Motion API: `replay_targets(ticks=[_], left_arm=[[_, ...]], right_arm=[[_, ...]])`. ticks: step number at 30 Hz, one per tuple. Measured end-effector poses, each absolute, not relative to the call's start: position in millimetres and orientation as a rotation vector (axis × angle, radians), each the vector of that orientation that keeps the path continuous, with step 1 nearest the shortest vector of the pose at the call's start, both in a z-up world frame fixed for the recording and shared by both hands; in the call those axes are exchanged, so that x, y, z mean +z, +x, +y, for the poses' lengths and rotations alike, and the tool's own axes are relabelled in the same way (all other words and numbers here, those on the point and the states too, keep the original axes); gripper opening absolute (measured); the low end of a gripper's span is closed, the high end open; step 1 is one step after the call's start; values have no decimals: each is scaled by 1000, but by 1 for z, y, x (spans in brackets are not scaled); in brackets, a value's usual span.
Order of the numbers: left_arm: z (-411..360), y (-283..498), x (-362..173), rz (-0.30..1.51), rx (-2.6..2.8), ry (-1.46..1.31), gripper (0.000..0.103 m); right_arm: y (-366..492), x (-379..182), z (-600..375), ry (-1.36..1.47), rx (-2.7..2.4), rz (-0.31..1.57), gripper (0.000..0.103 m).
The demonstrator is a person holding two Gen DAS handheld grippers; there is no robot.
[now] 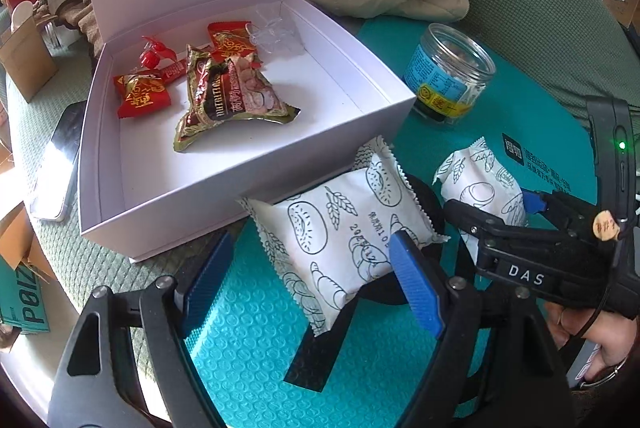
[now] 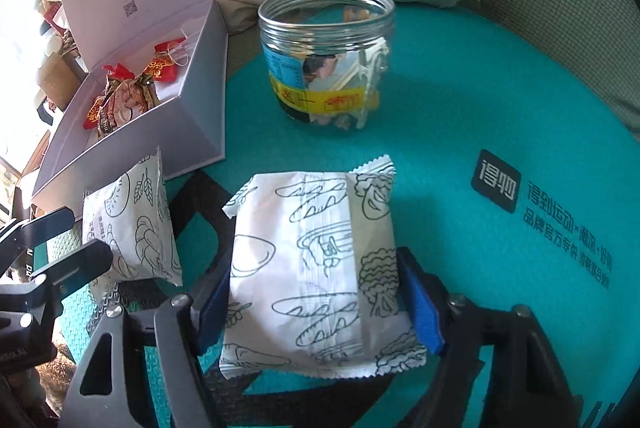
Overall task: Organize objects
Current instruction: 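Grasp the large white pastry packet with the right gripper while the left gripper grasps the smaller one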
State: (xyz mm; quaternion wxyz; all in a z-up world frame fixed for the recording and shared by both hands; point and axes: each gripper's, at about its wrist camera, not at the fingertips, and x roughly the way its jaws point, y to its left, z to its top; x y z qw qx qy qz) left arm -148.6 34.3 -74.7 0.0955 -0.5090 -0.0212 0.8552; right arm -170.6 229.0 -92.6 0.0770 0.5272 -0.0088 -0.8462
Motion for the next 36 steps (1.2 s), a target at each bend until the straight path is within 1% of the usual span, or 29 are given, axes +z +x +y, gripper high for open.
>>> replay_targets(ticks=[2,7,9,12,14,21,30,32,34,36], left_arm=[[39,-151,-75,-59,2527,-1511,79],[49,-158,-79,-125,2440,-1528,80],[51,-163,-81,-142,2429,-1548,84],[51,-172,-82,-206,2422,-1582,87],[52,-178,-84,-228,2414,-1612,92],[60,-186,-95,-155,2509,-1629,103],[57,-174,-100,-125,2542,-1531,102],[56,-169,-100,-139,2528,-1523,98],[56,-165,-100,-148,2490,-1527,90],[58,-159,-99,-135,2471,-1520,85]], right_arm=[[-166,-92,238,1582,-2537,-45,76],[-160,-91,255,1601,-2545,-79,76],[-161,-91,259,1606,-2551,-89,76],[-161,-91,262,1608,-2556,-105,76],[-159,-91,263,1610,-2562,-88,76],[-156,-92,254,1610,-2579,-28,76],[-148,-92,246,1608,-2592,33,76],[-146,-91,246,1610,-2580,34,74],[-141,-89,245,1605,-2569,35,73],[-135,-89,244,1603,-2561,38,72]])
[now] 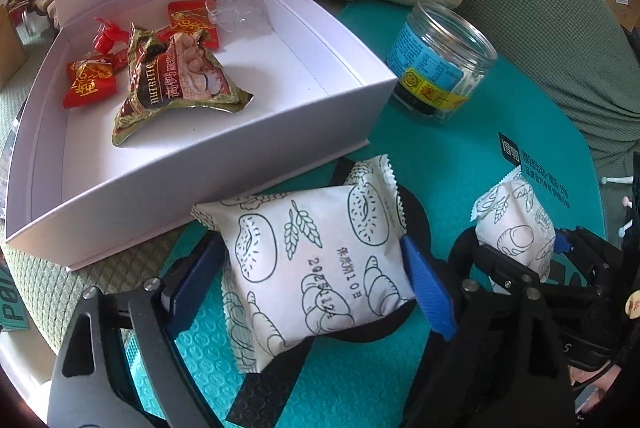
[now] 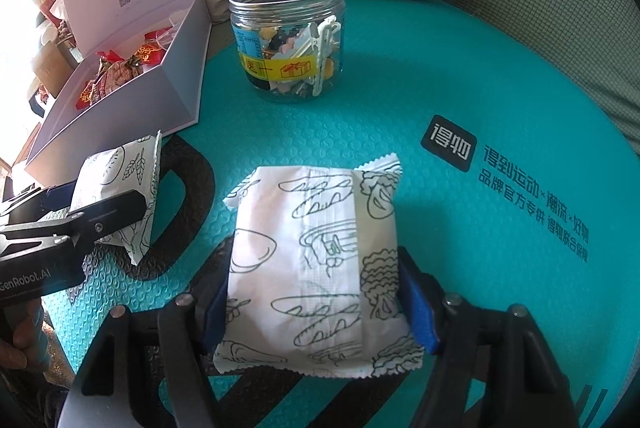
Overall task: Organize objects
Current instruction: 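Grasp the large white pastry packet with the right gripper while the left gripper grasps the smaller one, then lift both white pastry packets with both grippers off the mat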
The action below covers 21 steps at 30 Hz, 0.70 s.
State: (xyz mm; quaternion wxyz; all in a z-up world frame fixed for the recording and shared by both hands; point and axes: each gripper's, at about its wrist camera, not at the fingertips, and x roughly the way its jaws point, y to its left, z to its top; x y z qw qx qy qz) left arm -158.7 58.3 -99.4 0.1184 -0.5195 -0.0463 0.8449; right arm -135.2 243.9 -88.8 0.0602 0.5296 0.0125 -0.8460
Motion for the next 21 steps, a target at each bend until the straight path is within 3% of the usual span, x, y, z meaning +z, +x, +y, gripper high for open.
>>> replay_targets(ticks=[7,21], left_arm=[[63,-138,-91,-57,2461,-1455,68],[65,-92,-84,42,2286,-1462,65]], right_arm=[[-115,-86,240,1599,-2543,27,72],[-83,-85,235,1571,-2469,10,71]])
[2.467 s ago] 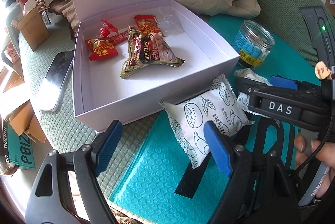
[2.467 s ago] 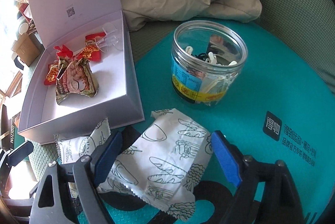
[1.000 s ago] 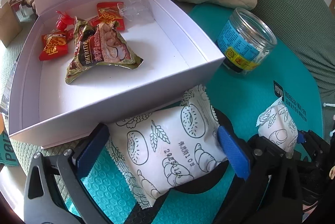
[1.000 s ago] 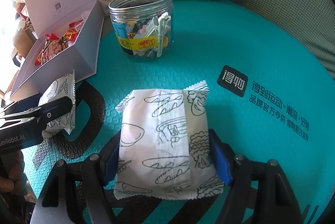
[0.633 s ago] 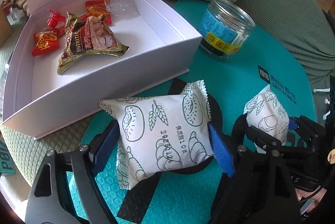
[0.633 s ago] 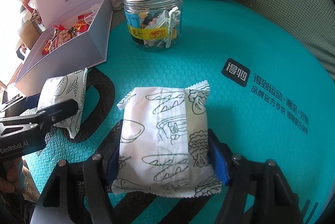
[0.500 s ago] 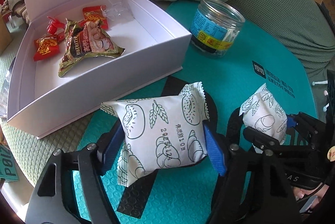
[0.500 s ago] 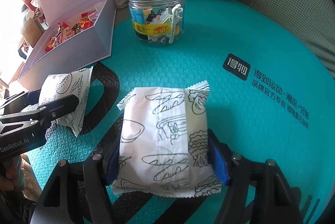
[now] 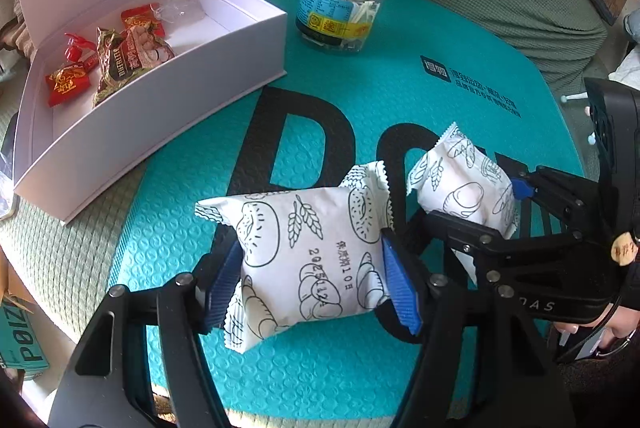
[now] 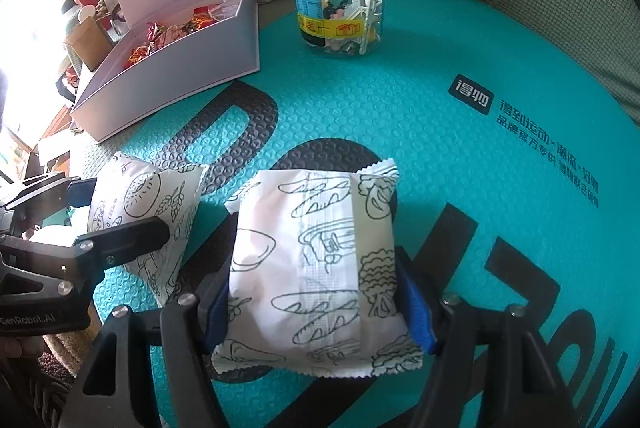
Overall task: Organize objects
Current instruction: 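Lift both white pastry packets with both grippers off the mat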
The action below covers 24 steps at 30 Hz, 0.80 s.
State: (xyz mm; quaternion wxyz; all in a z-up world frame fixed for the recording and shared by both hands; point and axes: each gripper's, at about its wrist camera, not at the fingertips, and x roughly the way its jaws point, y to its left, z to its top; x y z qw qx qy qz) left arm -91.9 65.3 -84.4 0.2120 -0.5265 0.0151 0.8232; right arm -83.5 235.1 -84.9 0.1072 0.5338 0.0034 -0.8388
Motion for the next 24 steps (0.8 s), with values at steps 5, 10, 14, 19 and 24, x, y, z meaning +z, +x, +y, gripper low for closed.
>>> replay_targets(ticks=[5,10,14,19,24], left_arm=[[67,-84,-86,47,2258,-1494,65],[69,-81,-91,62,2267,-1543,76],[71,-82,-98,50,2251,-1563,82],[81,-79,-102,106,2248,-1557,93],[90,-79,-106,162,2250,-1538,101]], right_arm=[[-72,-84,225,1551,-2452,28,71],[-69,-84,224,1572,-2440,66,74],[-64,-86,227,1578,-2440,76,76],[-57,-88,231,1567,-2468,114,79],[-47,-92,237,1530,-2500,154,82]])
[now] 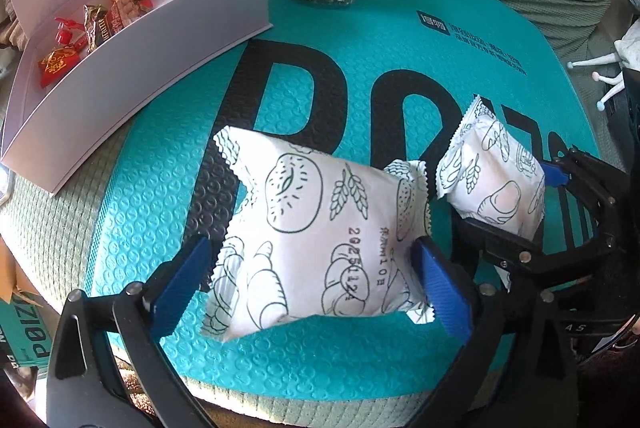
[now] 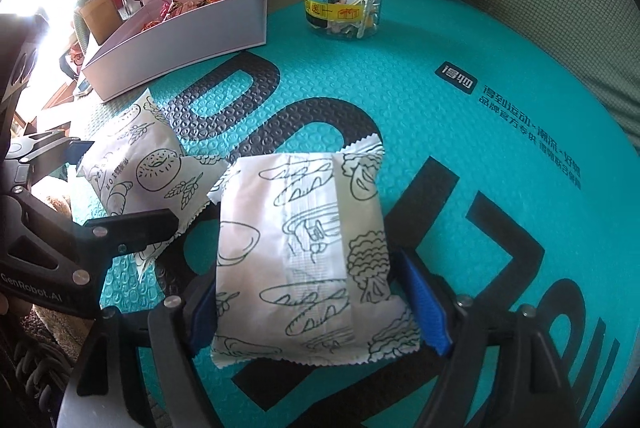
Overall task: Organize objects
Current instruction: 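Lift both white pastry packets with both grippers off the mat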
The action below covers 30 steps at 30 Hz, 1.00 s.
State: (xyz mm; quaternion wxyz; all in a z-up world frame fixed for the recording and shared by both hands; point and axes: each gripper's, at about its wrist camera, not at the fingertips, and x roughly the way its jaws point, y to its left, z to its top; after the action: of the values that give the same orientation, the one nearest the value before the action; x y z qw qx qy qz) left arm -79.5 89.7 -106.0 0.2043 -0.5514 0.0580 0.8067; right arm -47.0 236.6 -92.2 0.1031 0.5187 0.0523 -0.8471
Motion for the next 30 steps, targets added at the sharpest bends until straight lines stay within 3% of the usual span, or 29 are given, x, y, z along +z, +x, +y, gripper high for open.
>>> replay_targets(ticks=[6,8,10,12,17,30], left_arm=[[89,-77,-106,159,2264,-1520,99],[88,-75,-104,143,2259,-1503,92],[87,-73,-100,128,2254,-1480,72],[86,-72,-98,111,2250,-1465,65],[80,-71,-94,57,2240,-1457,60],[65,-66,-60,72,2300,-1398,58]], right_arm=[[-41,-93,240,1494,-2510,146,83],[-42,-91,240,1490,-2515,133,76],[-41,-89,241,1477,-2509,121,69],[-42,-88,241,1482,-2507,108,65],[-40,-83,245,1484,-2485,9,59],[-46,-47,224,1390,-2459,21,57]])
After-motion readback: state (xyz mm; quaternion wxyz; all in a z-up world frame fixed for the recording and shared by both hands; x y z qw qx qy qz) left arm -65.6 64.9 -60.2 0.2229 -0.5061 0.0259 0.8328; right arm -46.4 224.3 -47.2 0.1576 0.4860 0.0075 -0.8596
